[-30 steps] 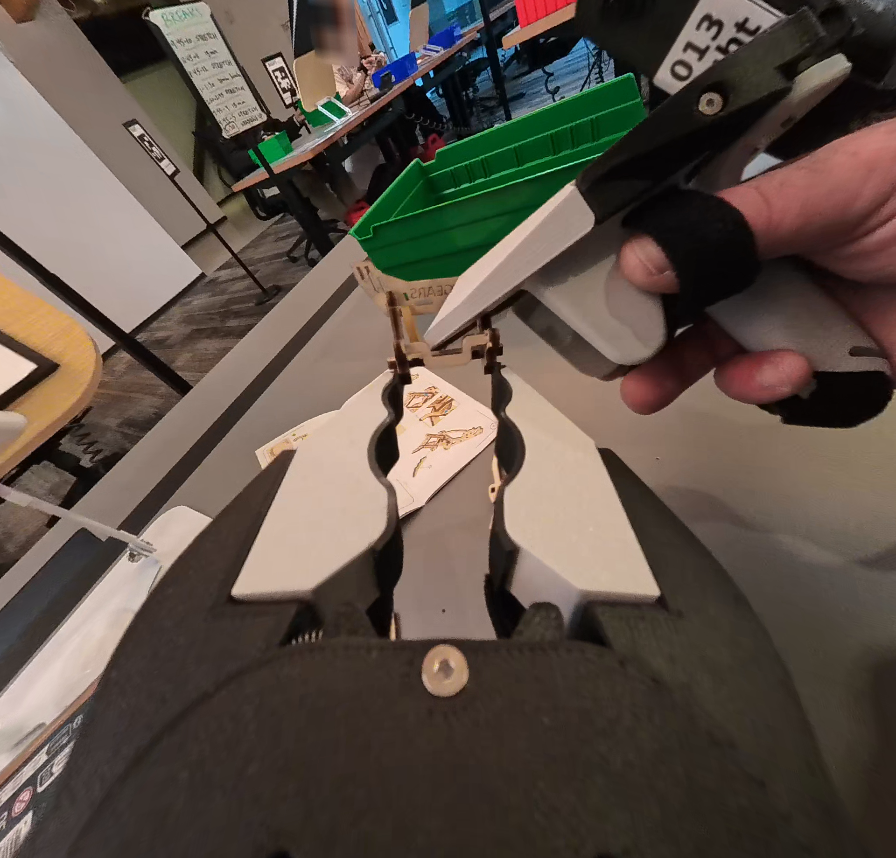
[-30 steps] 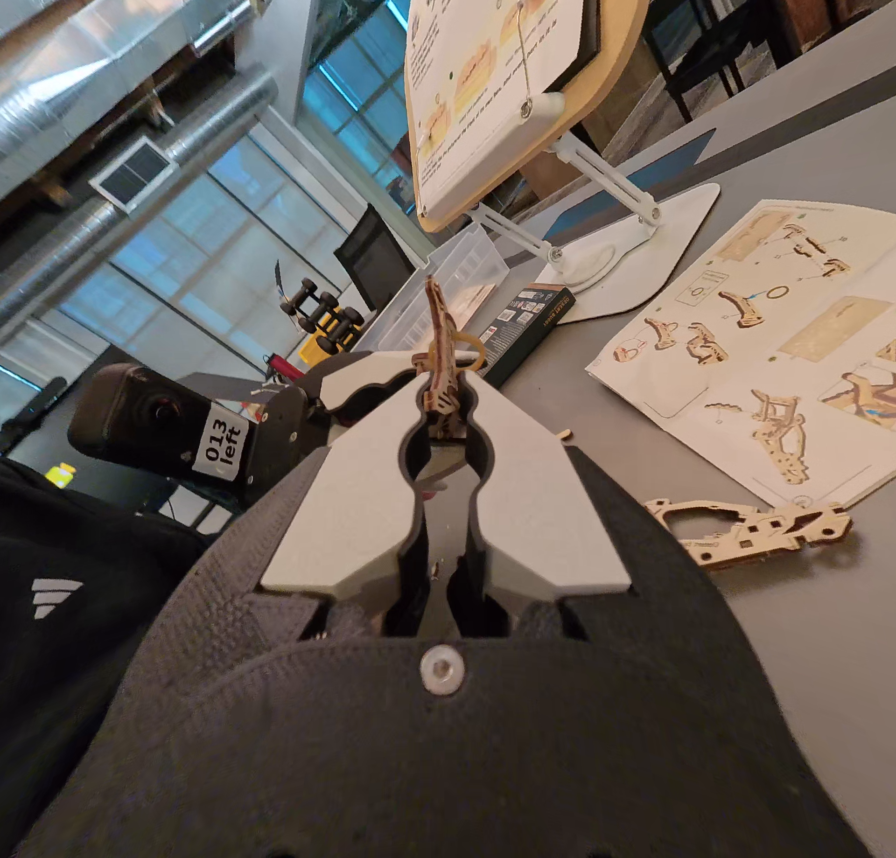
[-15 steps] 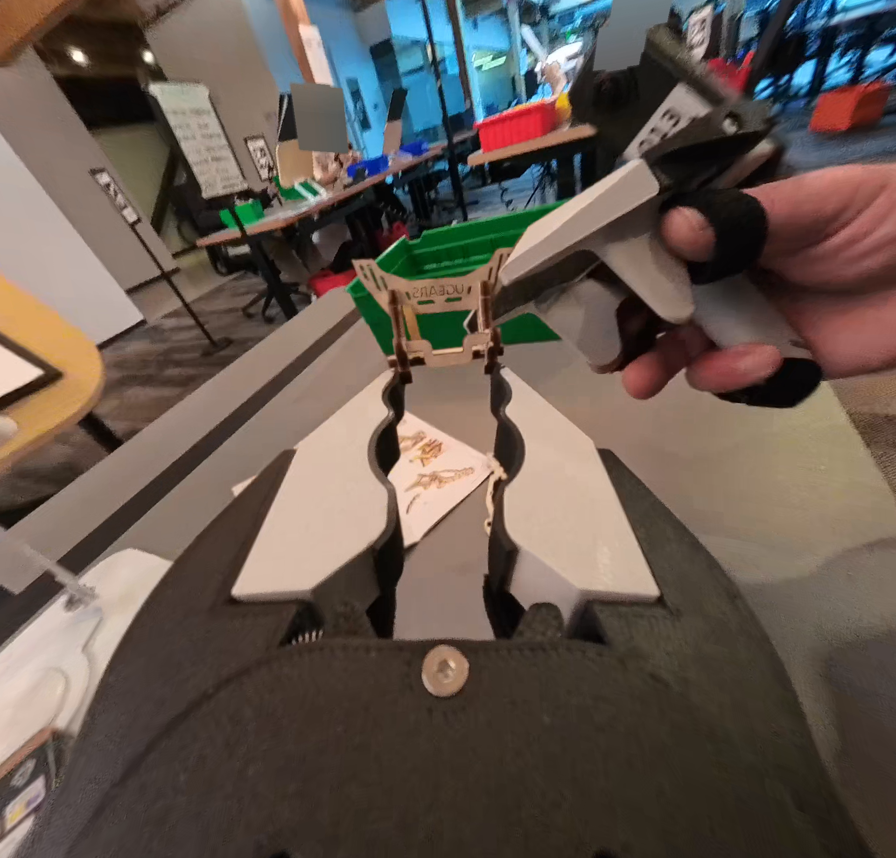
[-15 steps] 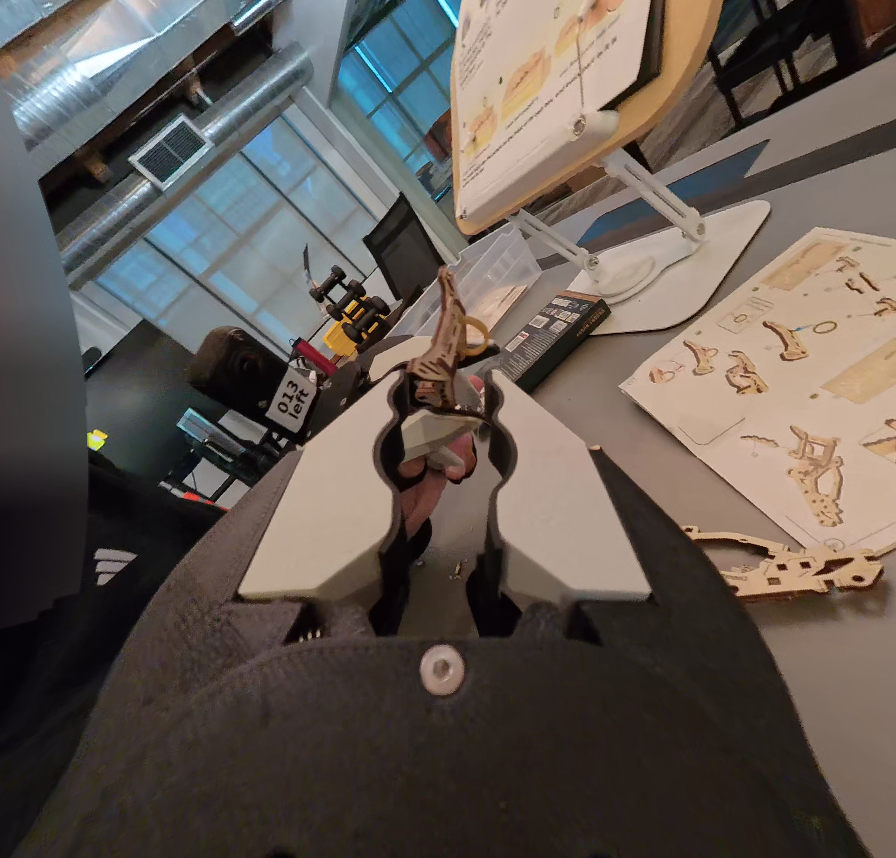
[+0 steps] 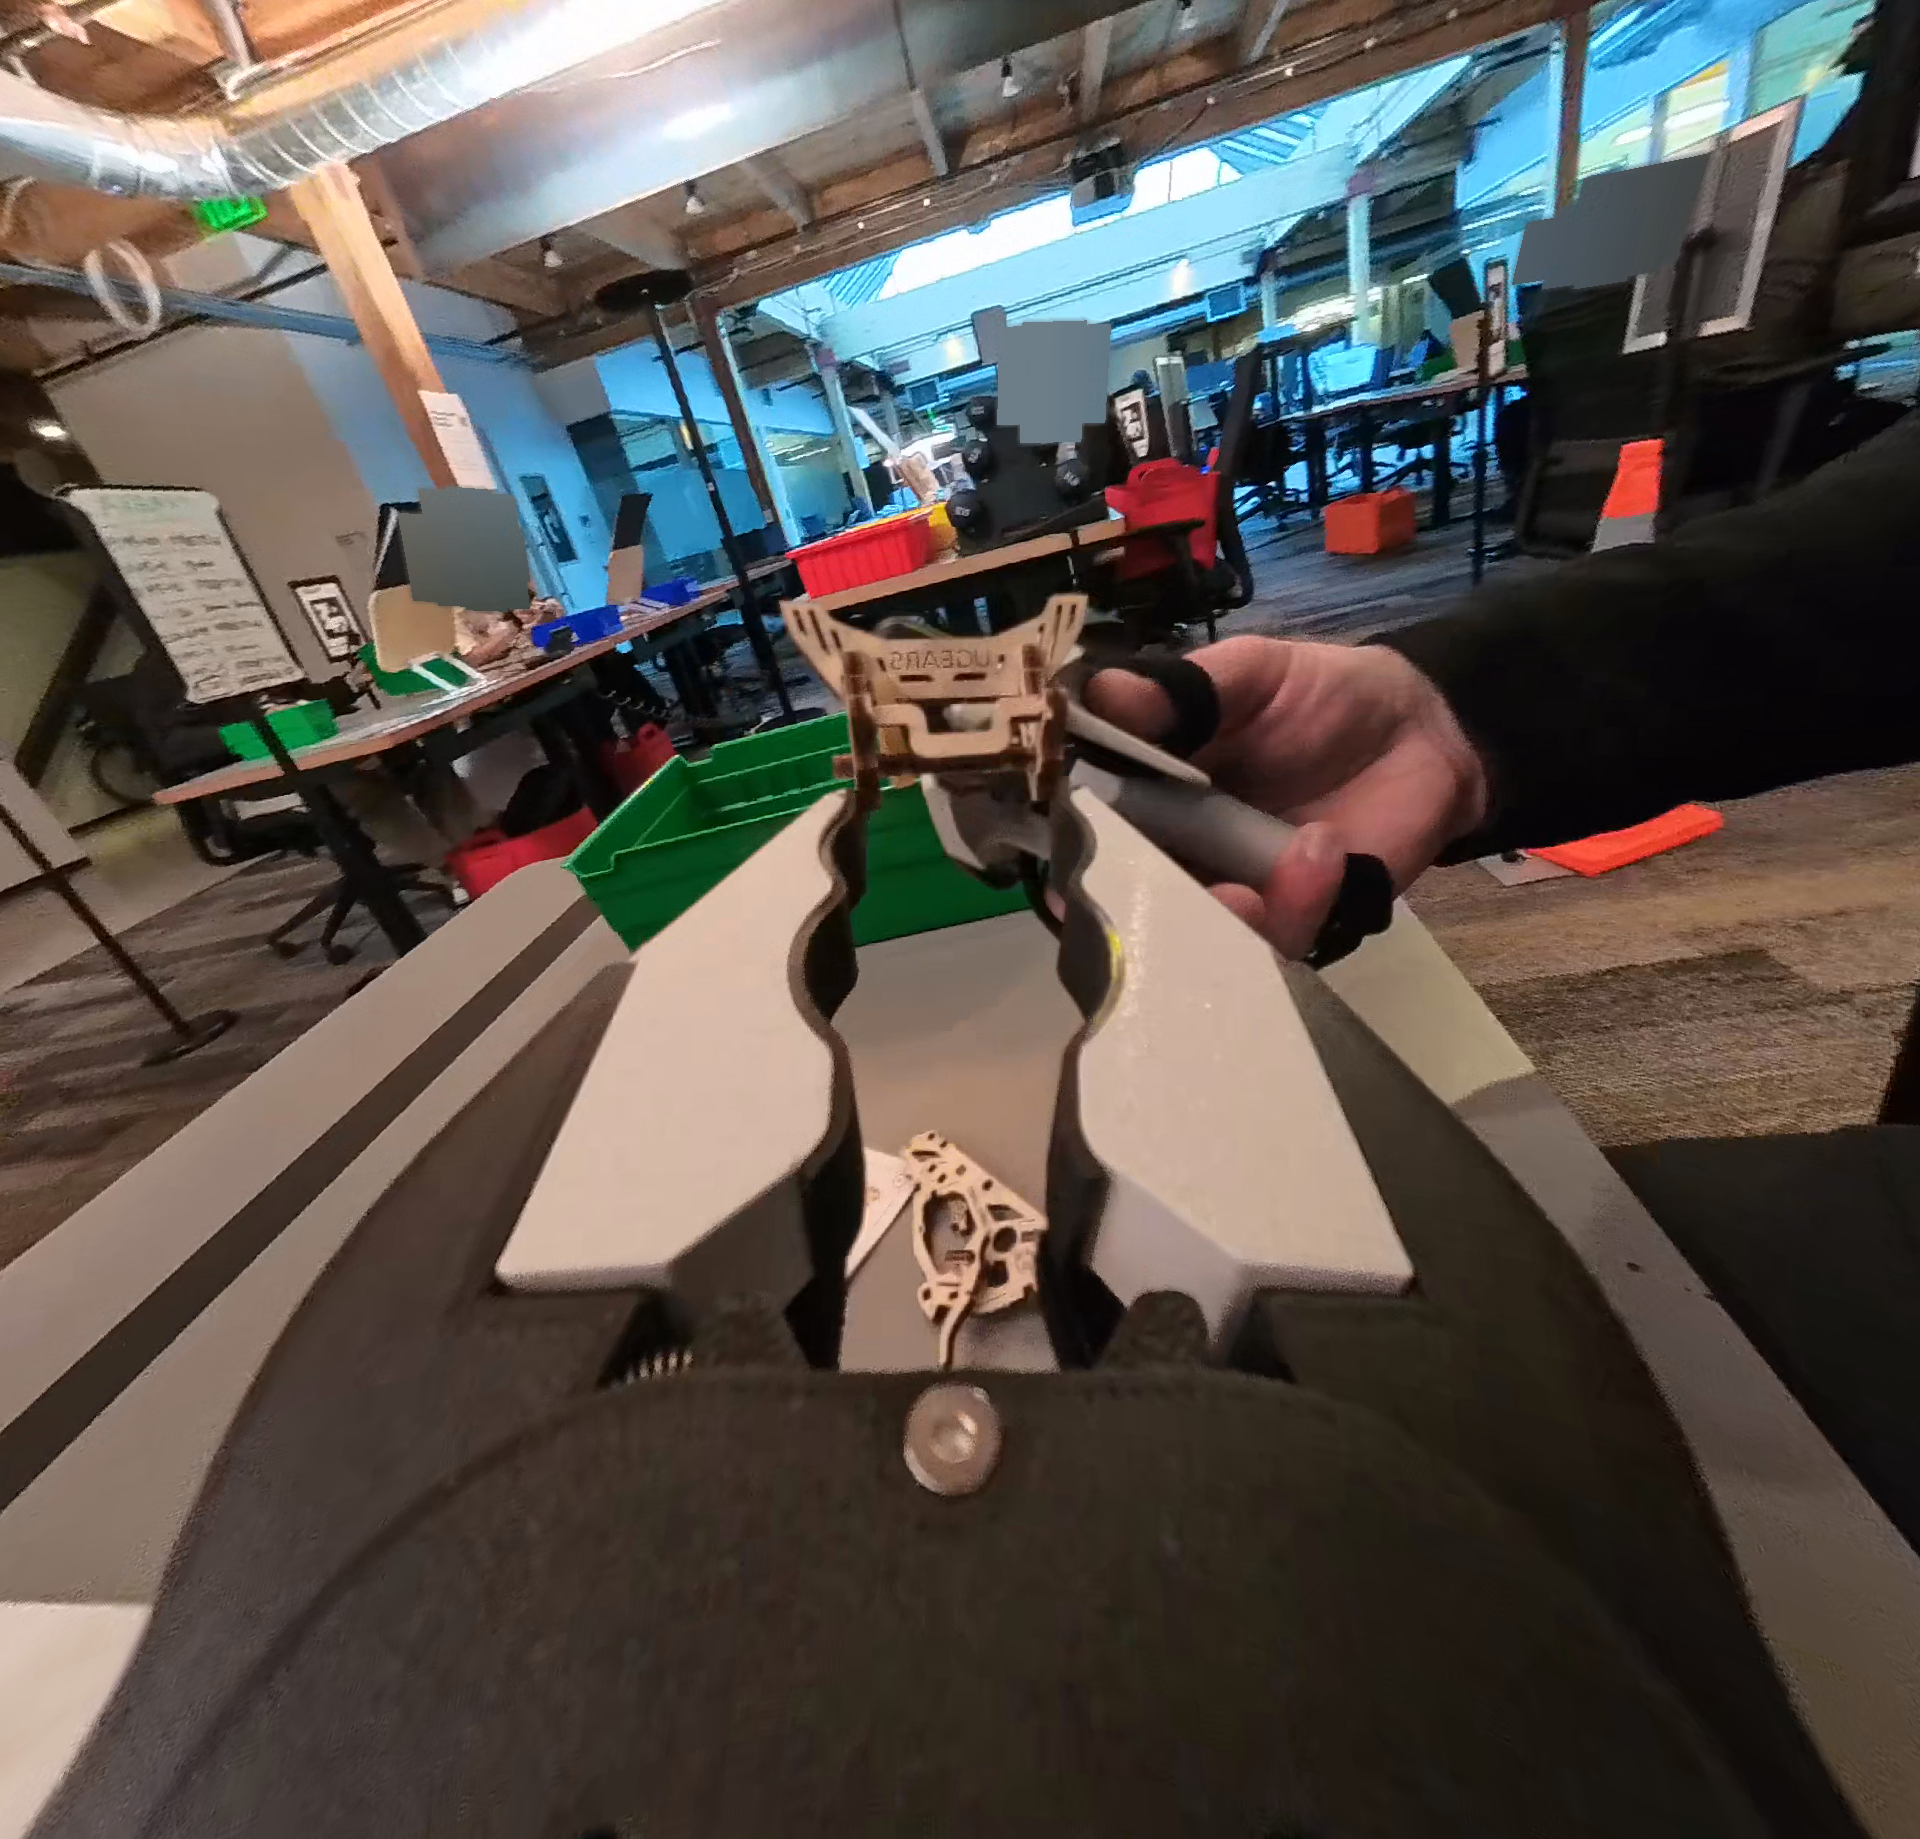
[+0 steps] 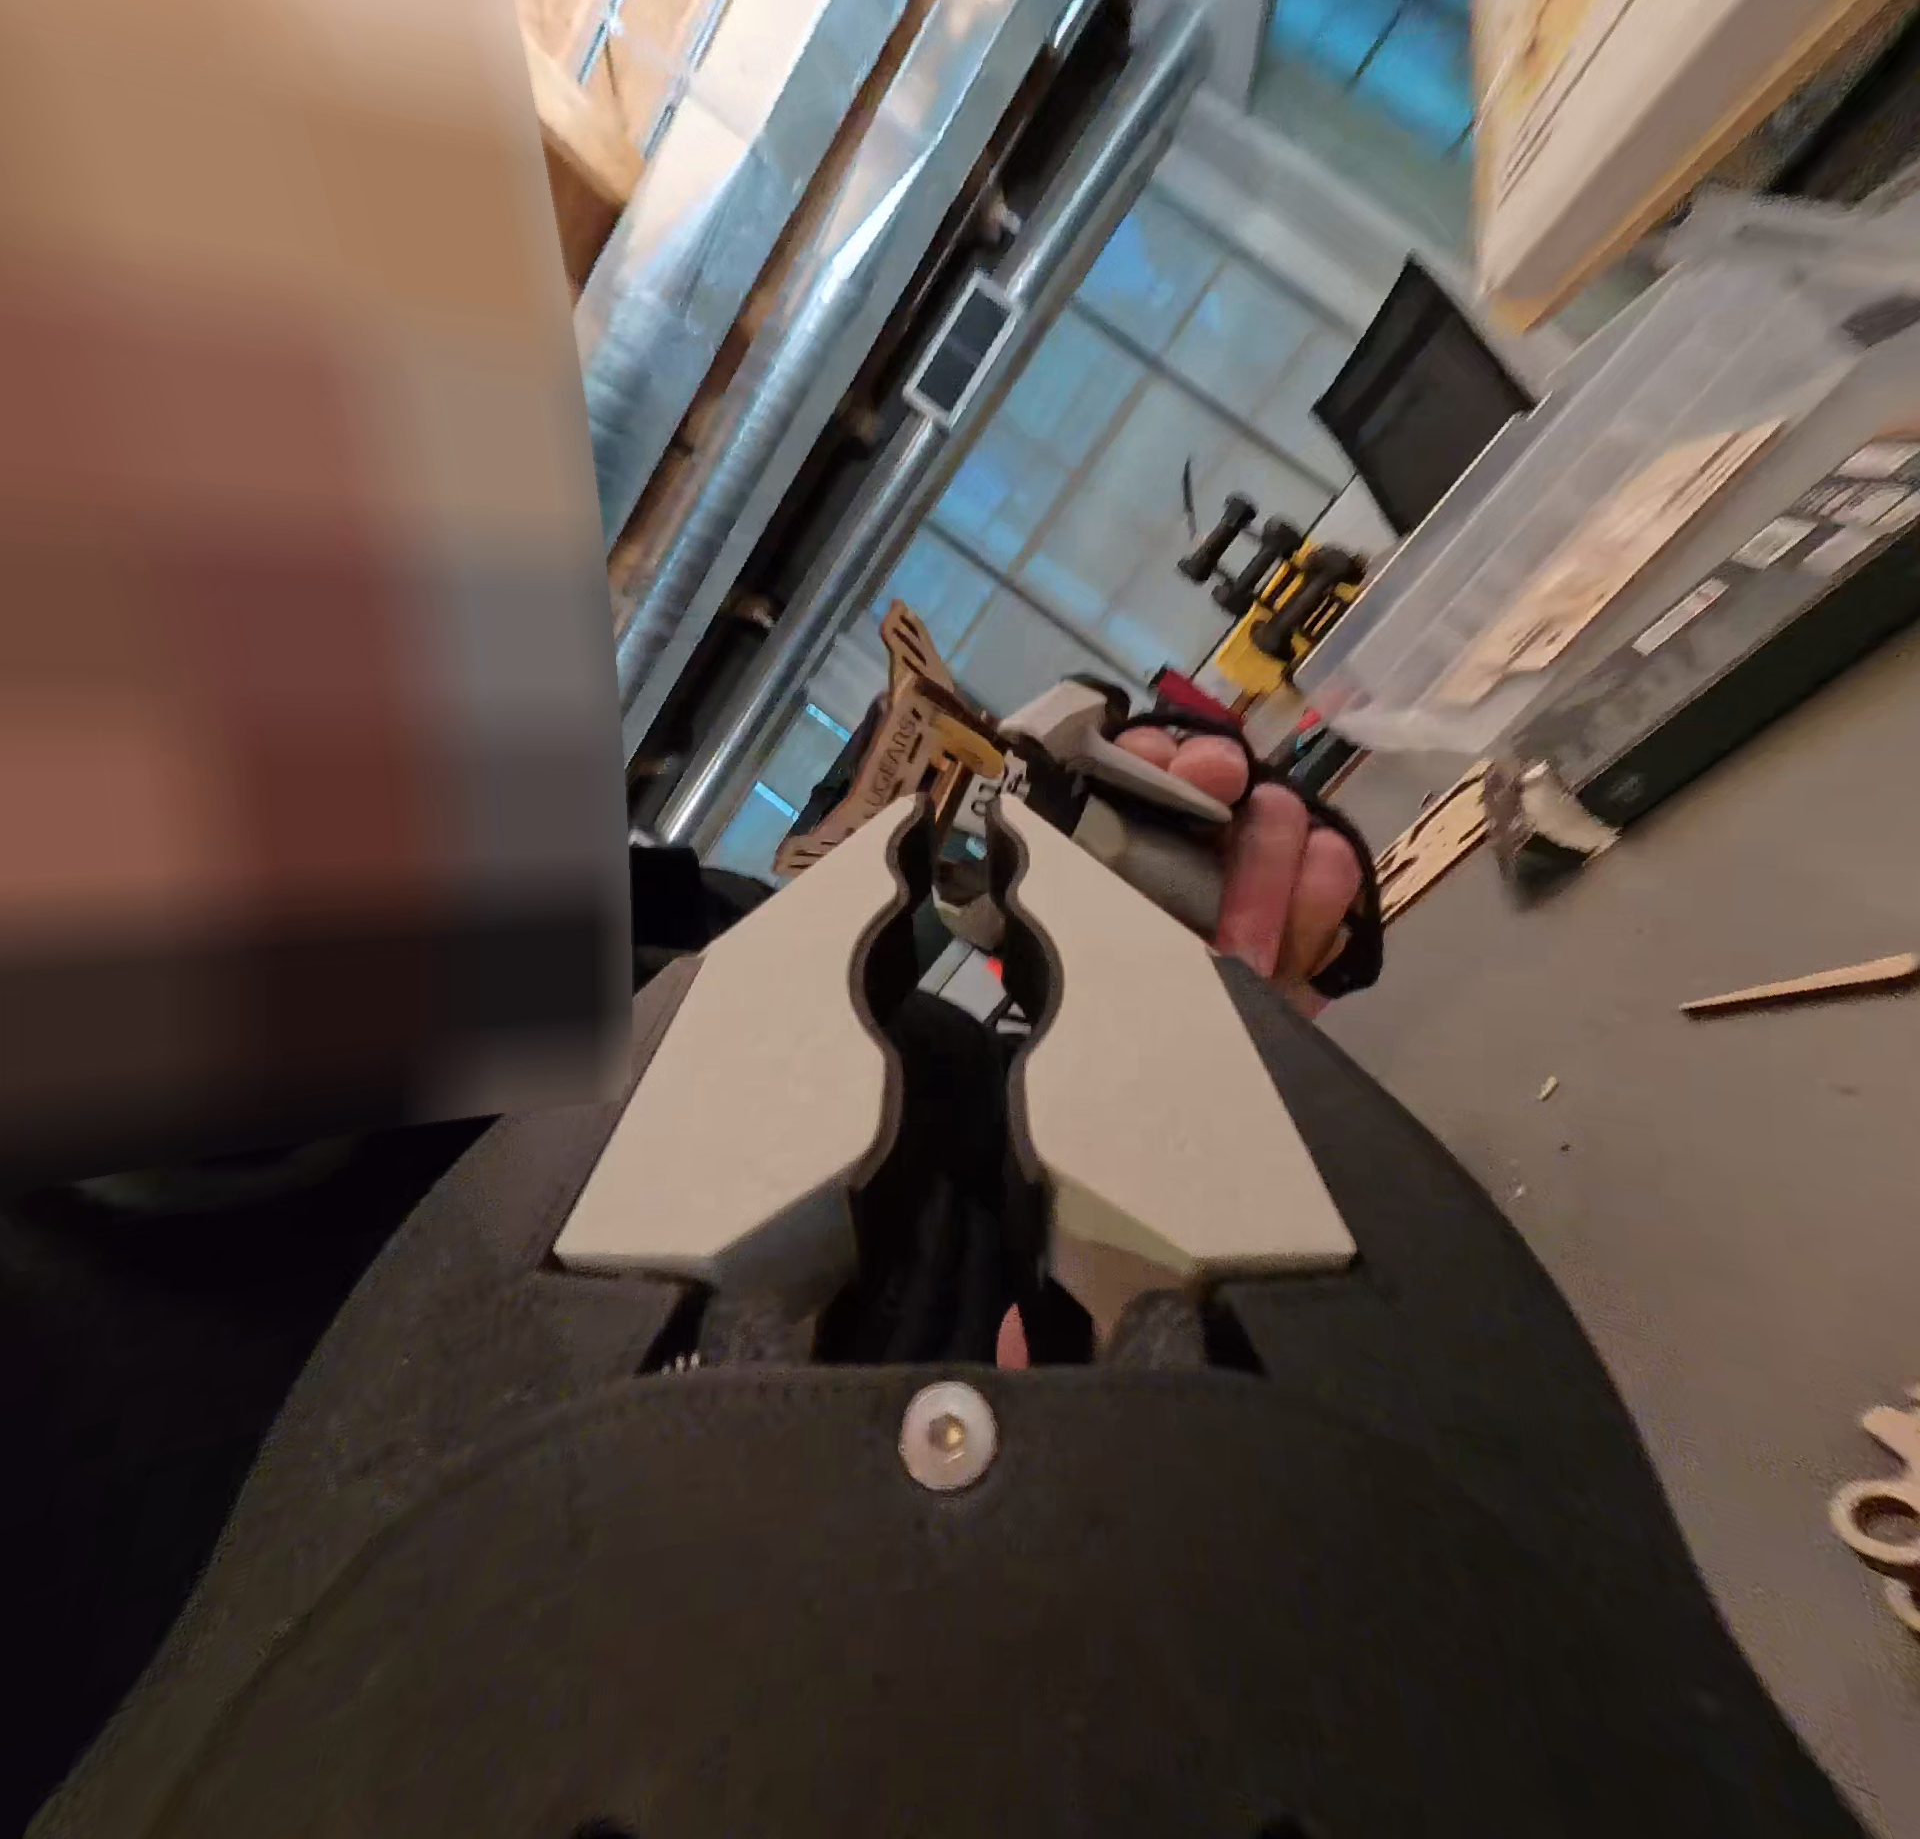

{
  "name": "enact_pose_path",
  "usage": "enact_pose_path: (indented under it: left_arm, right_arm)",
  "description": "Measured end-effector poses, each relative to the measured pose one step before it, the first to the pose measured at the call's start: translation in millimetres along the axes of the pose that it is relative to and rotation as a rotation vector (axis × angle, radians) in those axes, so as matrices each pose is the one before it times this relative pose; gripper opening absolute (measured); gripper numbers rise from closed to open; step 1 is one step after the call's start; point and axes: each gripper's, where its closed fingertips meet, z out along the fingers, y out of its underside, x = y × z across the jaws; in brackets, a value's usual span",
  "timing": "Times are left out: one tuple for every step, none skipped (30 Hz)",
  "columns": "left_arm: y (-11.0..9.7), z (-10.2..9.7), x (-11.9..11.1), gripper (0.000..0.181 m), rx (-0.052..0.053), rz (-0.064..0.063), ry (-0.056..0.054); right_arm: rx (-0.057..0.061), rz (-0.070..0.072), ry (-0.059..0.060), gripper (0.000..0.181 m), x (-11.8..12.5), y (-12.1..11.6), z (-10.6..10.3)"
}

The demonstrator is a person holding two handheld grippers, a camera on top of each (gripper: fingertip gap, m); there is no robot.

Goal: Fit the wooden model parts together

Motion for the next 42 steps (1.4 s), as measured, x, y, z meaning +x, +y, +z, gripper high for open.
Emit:
enact_pose_path:
  left_arm:
    - [0.06, 0.25, 2.09, 0.033, -0.0001, 0.0039, 0.0115]
    - [0.40, 0.63, 2.78, 0.033, 0.0001, 0.0032, 0.0163]
    - [-0.07, 0.60, 2.60, 0.033, 0.0032, -0.0018, 0.0153]
    - [-0.82, 0.30, 1.66, 0.033, 0.0057, -0.0005, 0.0086]
    - [0.50, 0.45, 2.20, 0.033, -0.0036, 0.0022, 0.0143]
    - [0.17, 0.31, 2.41, 0.032, -0.0004, 0.0071, 0.0143]
    - [0.36, -0.07, -0.08, 0.032, -0.0007, 0.0048, -0.0021]
    - [1.33, 0.06, 0.42, 0.033, -0.0076, -0.0006, 0.0050]
    - [0.98, 0.03, 0.84, 0.033, -0.0058, 0.0035, 0.0059]
    - [1.79, -0.03, -0.60, 0.033, -0.0110, 0.0092, -0.0052]
    - [1.79, 0.10, 0.26, 0.033, -0.0104, 0.0089, 0.0003]
    - [0.66, 0.06, 1.21, 0.033, -0.0042, 0.0022, 0.0084]
    - [0.48, 0.13, 0.12, 0.034, -0.0041, 0.0011, 0.0011]
    - [0.34, -0.06, -0.15, 0.033, -0.0030, 0.0072, -0.0019]
    - [-0.23, -0.02, 0.72, 0.033, -0.0007, 0.0049, 0.0050]
    - [0.53, 0.16, -0.01, 0.034, -0.0065, 0.0032, -0.0004]
    - [1.35, 0.30, -0.54, 0.034, -0.0109, 0.0106, -0.0075]
    - [0.94, 0.14, 0.27, 0.034, -0.0081, 0.0118, -0.0033]
    - [1.26, 0.39, -0.84, 0.034, -0.0112, 0.0062, -0.0097]
    - [1.25, 0.09, -1.87, 0.034, -0.0107, 0.0058, -0.0155]
    - [-1.17, -0.62, 1.28, 0.036, 0.0058, 0.0042, 0.0068]
    - [-2.26, -0.81, 0.24, 0.037, 0.0113, -0.0077, 0.0023]
    - [-1.56, -0.35, -0.99, 0.039, 0.0055, -0.0070, -0.0048]
    - [-0.96, -0.28, -1.27, 0.041, 0.0007, 0.0011, -0.0084]
    - [-0.79, -0.41, -0.28, 0.042, 0.0009, 0.0039, -0.0041]
    - [0.56, -0.07, -0.41, 0.043, -0.0074, 0.0053, -0.0059]
    - [0.73, -0.12, -0.99, 0.045, -0.0083, 0.0106, -0.0102]
    - [0.42, -0.43, -0.94, 0.046, -0.0096, 0.0184, -0.0125]
    - [0.63, -0.40, -0.82, 0.046, -0.0149, 0.0257, -0.0146]
    - [0.48, 0.02, -1.40, 0.046, -0.0160, 0.0344, -0.0225]
    - [0.87, 0.32, -1.38, 0.047, -0.0198, 0.0406, -0.0264]
    - [0.36, 0.58, 1.01, 0.047, -0.0148, 0.0418, -0.0140]
    - [1.25, 1.19, 1.14, 0.048, -0.0217, 0.0401, -0.0142]
    - [2.06, 1.38, -1.13, 0.046, -0.0267, 0.0460, -0.0320]
    - [2.52, 1.84, 2.49, 0.044, -0.0255, 0.0461, -0.0065]
    - [1.98, 1.34, 0.56, 0.044, -0.0202, 0.0270, -0.0146]
    - [0.30, -0.30, -2.18, 0.039, -0.0107, 0.0186, -0.0253]
    - [-0.77, 0.02, -0.35, 0.039, -0.0052, 0.0234, -0.0129]
    - [0.31, 1.03, 1.41, 0.039, -0.0115, 0.0240, -0.0028]
    - [2.36, 1.34, 1.03, 0.039, -0.0202, 0.0156, -0.0031]
    - [1.13, 0.48, 0.21, 0.039, -0.0092, 0.0127, -0.0071]
    - [-0.33, -0.05, 0.12, 0.040, -0.0032, 0.0150, -0.0062]
  right_arm:
    - [-0.0329, 0.0041, -0.0072, 0.007, 0.10, 4.85, 4.75]
    - [-0.0193, 0.0065, -0.0155, 0.008, -1.35, 2.30, 4.22]
    - [-0.0125, 0.0144, -0.0222, 0.010, -2.13, 1.06, 3.63]
    - [-0.0190, 0.0122, -0.0174, 0.010, -1.45, 2.40, 3.31]
    - [-0.0186, 0.0040, -0.0009, 0.010, 0.82, 2.56, 2.61]
    - [-0.0087, 0.0060, -0.0010, 0.011, 0.84, 1.53, 1.88]
    - [-0.0099, 0.0170, -0.0110, 0.011, 0.26, 2.06, 1.62]
    - [-0.0207, 0.0203, -0.0032, 0.013, 2.05, 4.03, 1.30]
    - [-0.0146, 0.0127, 0.0025, 0.019, 2.45, 2.87, 0.53]
    - [0.0022, 0.0026, -0.0087, 0.018, -0.63, 0.19, -0.55]
    - [-0.0004, -0.0050, -0.0097, 0.015, -2.06, 0.14, -0.57]
    - [-0.0083, -0.0070, 0.0026, 0.012, -0.96, 0.89, -0.24]
    - [-0.0068, -0.0125, 0.0111, 0.008, -0.20, 0.55, -0.14]
    - [-0.0018, -0.0104, 0.0121, 0.005, 0.05, 0.04, -0.05]
    - [-0.0046, -0.0042, 0.0101, 0.002, -0.02, 0.43, 0.05]
    - [-0.0047, -0.0078, 0.0116, 0.002, 0.05, 0.48, -0.20]
    - [0.0000, -0.0127, 0.0182, 0.002, 0.97, -0.07, -0.51]
    - [-0.0011, -0.0061, 0.0153, 0.002, 0.93, 0.36, -0.66]
    - [0.0013, -0.0026, 0.0118, 0.002, 0.72, 0.04, -0.78]
    - [0.0112, -0.0070, 0.0146, 0.002, 0.79, -1.43, -0.94]
    - [0.0120, -0.0094, 0.0125, 0.001, 0.03, -1.47, -0.79]
    - [0.0042, -0.0116, 0.0154, 0.001, 0.39, -0.69, -0.74]
    - [0.0077, -0.0126, 0.0234, 0.001, 1.63, -1.34, -1.39]
    - [0.0123, -0.0071, 0.0154, 0.001, 0.80, -2.07, -1.60]
    - [0.0022, -0.0008, 0.0130, 0.001, 0.90, -0.84, -1.27]
    - [-0.0020, -0.0102, 0.0238, 0.001, 2.07, -0.21, -1.08]
    - [-0.0050, -0.0199, 0.0299, 0.000, 2.18, -0.08, -0.85]
    - [-0.0151, -0.0236, 0.0379, 0.001, 3.04, 1.13, -0.70]
    - [-0.0165, -0.0233, 0.0374, 0.000, 2.54, 0.99, -0.76]
    - [-0.0113, -0.0228, 0.0315, 0.000, 1.57, 0.08, -0.92]
    - [-0.0065, -0.0189, 0.0305, 0.000, 1.50, -0.75, -0.92]
    - [-0.0040, -0.0089, 0.0249, 0.000, 1.28, -0.87, -0.96]
    - [-0.0045, -0.0022, 0.0098, 0.001, -0.28, -0.52, -0.45]
    - [-0.0015, 0.0002, 0.0092, 0.000, 0.13, -0.48, -0.31]
    - [-0.0062, -0.0003, 0.0181, 0.000, 1.35, 0.58, 0.11]
    - [-0.0140, 0.0016, 0.0155, 0.000, 1.36, 2.14, 0.45]
    - [-0.0058, 0.0040, 0.0132, 0.000, 1.36, 1.17, 0.08]
    - [0.0015, 0.0051, 0.0099, 0.000, 0.87, -0.01, -0.15]
    - [-0.0050, -0.0001, 0.0092, 0.000, 0.27, 0.63, 0.05]
    - [-0.0119, -0.0056, 0.0188, 0.000, 1.74, 1.38, -0.08]
    - [-0.0045, -0.0052, 0.0188, 0.000, 1.75, 0.09, -0.55]
    - [-0.0057, 0.0002, 0.0094, 0.000, 0.36, 0.18, -0.36]
